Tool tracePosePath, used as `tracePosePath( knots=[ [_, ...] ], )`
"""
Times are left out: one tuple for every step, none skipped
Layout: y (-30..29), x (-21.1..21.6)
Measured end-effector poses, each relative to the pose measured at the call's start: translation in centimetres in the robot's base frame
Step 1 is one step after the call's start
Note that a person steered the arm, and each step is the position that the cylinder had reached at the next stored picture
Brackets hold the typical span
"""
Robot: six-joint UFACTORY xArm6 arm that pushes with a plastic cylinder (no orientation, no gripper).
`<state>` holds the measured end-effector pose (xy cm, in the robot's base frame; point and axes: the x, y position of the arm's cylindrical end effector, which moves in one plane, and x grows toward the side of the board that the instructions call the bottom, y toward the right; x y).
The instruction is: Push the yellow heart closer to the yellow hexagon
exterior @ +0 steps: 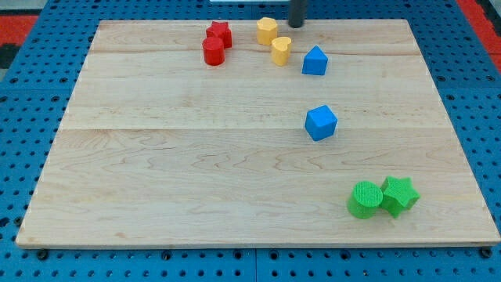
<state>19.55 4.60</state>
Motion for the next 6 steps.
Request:
tracePosePath(
  knots=[
    [-5.8, 1.4],
    [-6.5, 1.8],
    [0.1, 1.5],
    [6.4, 5.1],
    [7.4, 7.1],
    [1.5, 7.5]
  ],
)
